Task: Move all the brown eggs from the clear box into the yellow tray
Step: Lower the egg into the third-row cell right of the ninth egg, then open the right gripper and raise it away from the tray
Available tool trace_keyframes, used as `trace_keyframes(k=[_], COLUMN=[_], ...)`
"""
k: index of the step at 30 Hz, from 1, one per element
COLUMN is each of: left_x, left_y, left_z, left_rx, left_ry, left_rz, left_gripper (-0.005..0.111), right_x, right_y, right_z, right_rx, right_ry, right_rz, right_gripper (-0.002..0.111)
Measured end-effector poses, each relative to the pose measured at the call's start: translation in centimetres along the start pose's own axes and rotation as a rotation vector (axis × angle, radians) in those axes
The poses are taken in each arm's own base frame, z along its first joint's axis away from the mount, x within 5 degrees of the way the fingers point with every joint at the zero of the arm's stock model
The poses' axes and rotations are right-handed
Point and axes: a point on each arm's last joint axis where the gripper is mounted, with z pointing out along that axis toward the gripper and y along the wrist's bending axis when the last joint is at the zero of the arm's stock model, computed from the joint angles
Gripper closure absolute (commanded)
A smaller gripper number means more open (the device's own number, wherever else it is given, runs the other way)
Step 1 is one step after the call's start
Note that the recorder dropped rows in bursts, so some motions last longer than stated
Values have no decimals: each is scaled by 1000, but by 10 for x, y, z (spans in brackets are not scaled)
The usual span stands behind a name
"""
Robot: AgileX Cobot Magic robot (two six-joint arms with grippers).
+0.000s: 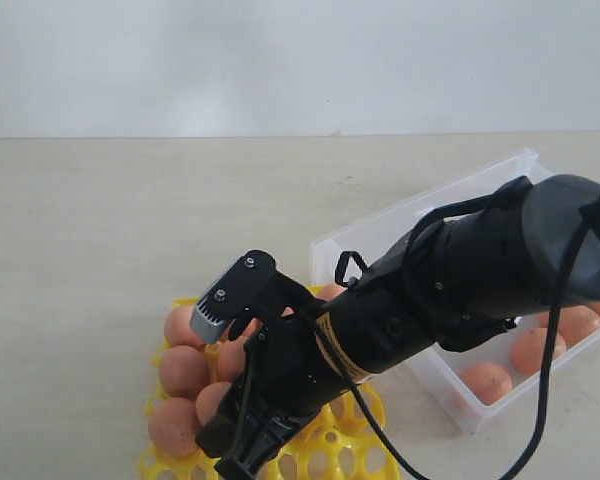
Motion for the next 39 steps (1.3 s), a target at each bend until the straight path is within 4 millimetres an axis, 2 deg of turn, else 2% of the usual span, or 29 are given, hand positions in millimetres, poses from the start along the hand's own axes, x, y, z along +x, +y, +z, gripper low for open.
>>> trace_keyframes(k=[2,7,9,11,18,23,29,34,36,39], left_x=[0,0,0,0,0,0,0,0,0,0], left_y=[0,0,0,0,0,0,0,0,0,0], left_z=[0,0,0,0,0,0,0,0,0,0], left_rx=[0,0,0,0,0,0,0,0,0,0], left_ry=[0,0,0,0,0,0,0,0,0,0], left_rz=[0,0,0,0,0,0,0,0,0,0], left_gripper=[103,103,103,103,103,103,103,103,103,103], right_x=[0,0,0,0,-1,-11,-28,-54,-67,-93], right_y=[0,0,0,0,4,8,6,2,2,2], right_z=[0,0,0,0,-1,-14,-41,-79,-100,-146], right_rx=[0,2,2,2,-44,-20,146,373,476,695], right_ry=[0,0,0,0,-6,-50,-126,-241,-304,-440], right_rz=[0,0,0,0,2,-31,-108,-158,-172,-177], right_gripper=[107,69,61,58,58,58,58,59,66,98])
